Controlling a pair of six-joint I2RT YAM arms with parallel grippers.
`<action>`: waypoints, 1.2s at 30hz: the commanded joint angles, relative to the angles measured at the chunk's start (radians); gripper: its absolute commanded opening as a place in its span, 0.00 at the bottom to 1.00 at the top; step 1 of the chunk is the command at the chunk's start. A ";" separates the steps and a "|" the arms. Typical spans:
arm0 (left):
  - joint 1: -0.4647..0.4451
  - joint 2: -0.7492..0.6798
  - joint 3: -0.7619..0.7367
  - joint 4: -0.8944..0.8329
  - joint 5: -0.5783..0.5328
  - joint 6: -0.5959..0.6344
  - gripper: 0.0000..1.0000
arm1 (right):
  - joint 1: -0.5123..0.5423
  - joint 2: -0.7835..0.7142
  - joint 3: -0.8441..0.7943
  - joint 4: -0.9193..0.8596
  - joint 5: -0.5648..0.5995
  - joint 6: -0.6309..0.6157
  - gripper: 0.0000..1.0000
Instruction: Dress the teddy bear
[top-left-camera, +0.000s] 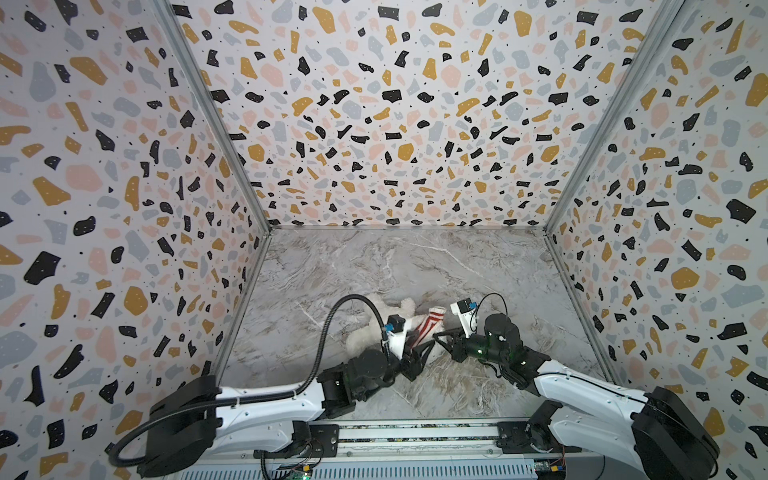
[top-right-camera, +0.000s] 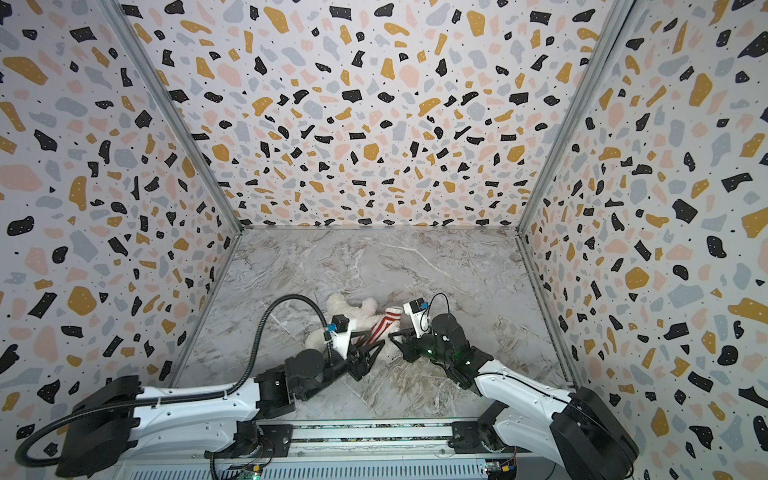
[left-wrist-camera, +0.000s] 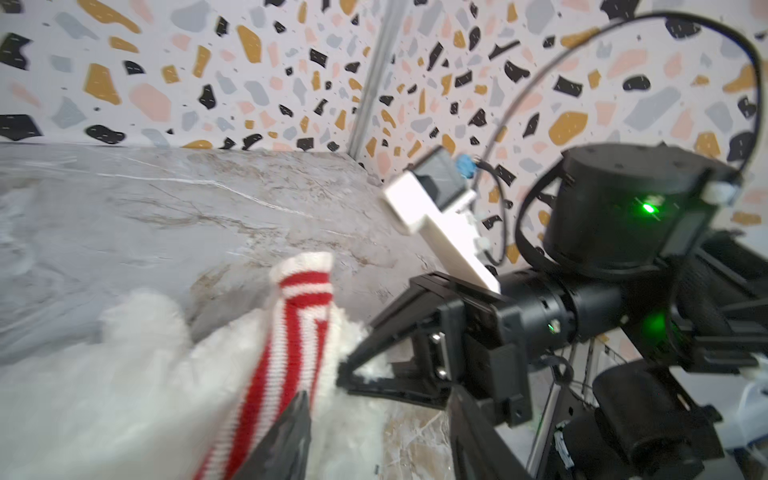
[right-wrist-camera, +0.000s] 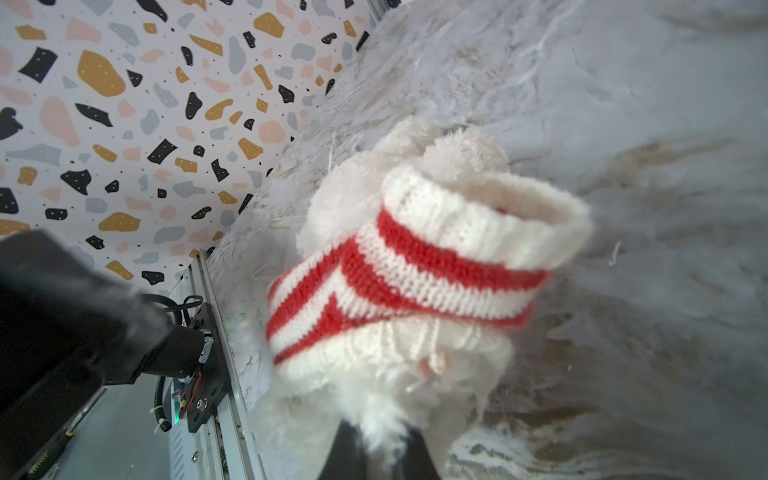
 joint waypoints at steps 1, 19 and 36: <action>0.110 -0.099 0.078 -0.222 0.090 -0.061 0.52 | 0.070 -0.056 0.067 -0.058 0.073 -0.262 0.00; 0.301 -0.201 0.004 -0.361 0.371 -0.071 0.20 | 0.243 -0.126 0.073 -0.084 0.228 -0.734 0.00; 0.290 -0.300 -0.095 -0.372 0.429 -0.025 0.22 | 0.220 -0.185 0.008 -0.052 0.244 -0.711 0.00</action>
